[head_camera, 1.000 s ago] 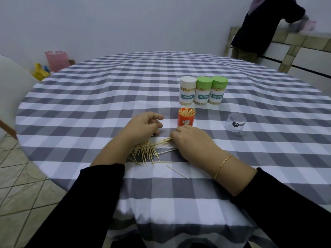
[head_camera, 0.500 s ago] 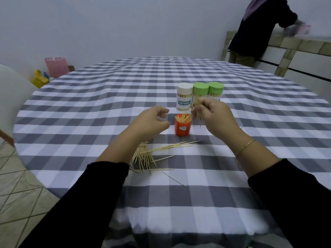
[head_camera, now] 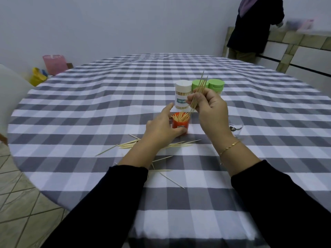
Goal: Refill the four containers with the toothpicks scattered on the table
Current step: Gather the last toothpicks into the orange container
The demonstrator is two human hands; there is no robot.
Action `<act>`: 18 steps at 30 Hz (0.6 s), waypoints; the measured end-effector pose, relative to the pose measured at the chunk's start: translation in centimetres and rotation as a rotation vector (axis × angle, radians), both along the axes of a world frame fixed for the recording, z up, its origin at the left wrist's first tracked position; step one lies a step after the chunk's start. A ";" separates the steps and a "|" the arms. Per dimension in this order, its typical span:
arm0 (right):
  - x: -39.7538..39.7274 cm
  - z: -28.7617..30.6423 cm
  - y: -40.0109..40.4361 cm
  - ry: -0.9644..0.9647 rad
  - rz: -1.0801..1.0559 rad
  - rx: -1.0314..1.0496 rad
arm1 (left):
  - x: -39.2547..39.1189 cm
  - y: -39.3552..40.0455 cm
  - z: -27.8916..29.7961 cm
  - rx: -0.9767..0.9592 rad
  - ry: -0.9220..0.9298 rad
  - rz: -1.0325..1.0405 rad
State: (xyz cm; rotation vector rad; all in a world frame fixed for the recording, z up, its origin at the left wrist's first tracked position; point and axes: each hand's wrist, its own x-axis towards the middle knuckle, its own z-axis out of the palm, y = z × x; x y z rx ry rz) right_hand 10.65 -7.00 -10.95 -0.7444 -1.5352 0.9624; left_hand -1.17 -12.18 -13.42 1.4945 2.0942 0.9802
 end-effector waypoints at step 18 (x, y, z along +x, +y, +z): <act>-1.2 -2.1 0.3 -0.088 0.098 -0.081 | -0.4 -0.2 -0.5 0.043 0.022 -0.010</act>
